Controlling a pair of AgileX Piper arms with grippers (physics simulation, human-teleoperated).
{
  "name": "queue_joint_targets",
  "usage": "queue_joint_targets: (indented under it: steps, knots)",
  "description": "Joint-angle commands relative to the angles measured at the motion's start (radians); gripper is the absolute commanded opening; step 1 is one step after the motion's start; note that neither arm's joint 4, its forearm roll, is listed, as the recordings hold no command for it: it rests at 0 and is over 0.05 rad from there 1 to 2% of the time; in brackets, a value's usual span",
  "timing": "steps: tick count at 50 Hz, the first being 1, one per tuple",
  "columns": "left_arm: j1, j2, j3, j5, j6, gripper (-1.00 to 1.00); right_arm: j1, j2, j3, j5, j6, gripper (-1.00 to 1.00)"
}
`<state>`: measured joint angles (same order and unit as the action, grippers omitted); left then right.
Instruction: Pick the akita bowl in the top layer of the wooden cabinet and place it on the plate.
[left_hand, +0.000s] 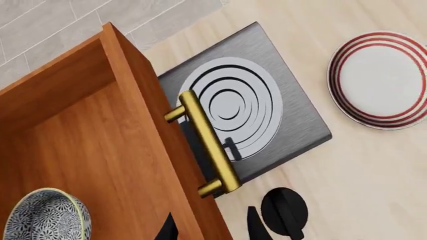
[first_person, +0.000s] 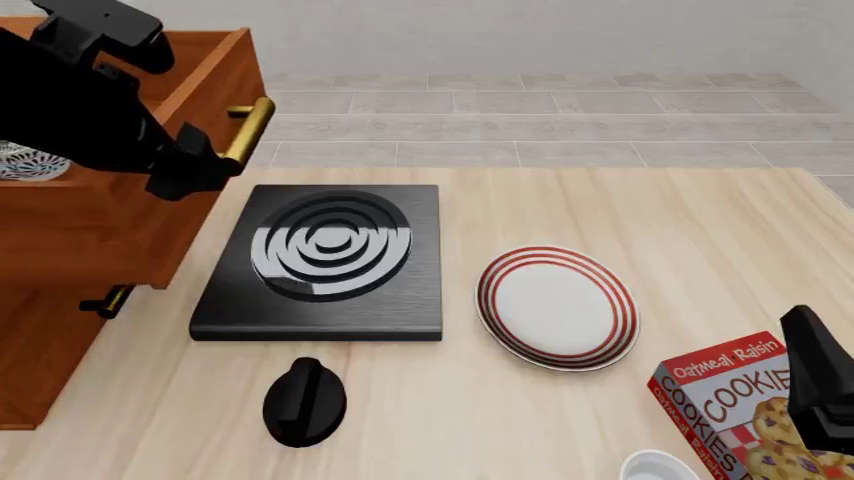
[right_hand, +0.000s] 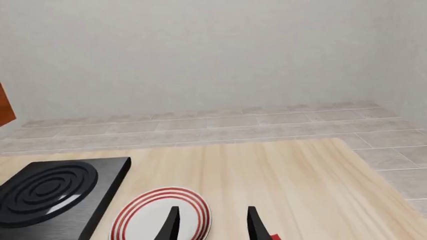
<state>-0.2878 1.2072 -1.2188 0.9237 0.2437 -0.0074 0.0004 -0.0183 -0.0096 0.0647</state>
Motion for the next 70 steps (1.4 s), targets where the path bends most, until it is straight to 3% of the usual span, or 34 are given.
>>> queue_joint_targets:
  steps: [1, 40, 59, 64, 66, 70]
  knots:
    - [-0.039, 0.022, -0.013, 0.009, 0.007, 1.00, 0.000, 0.000, -0.001, 0.001, -0.001, 1.00]
    - [0.028, 0.047, -0.251, 0.136, 0.077, 1.00, 0.005, 0.000, -0.003, 0.001, -0.012, 1.00]
    - [0.066, 0.132, -0.495, 0.247, 0.062, 1.00, 0.007, 0.000, -0.002, -0.001, -0.014, 1.00]
    - [0.086, 0.145, -0.512, 0.261, 0.061, 1.00, 0.007, 0.000, -0.002, -0.001, -0.014, 1.00]
    - [0.098, 0.173, -0.533, 0.291, -0.002, 1.00, 0.007, 0.000, -0.002, -0.001, -0.015, 1.00]
    - [0.114, 0.177, -0.527, 0.296, 0.010, 1.00, 0.008, 0.000, -0.001, -0.002, -0.015, 1.00]
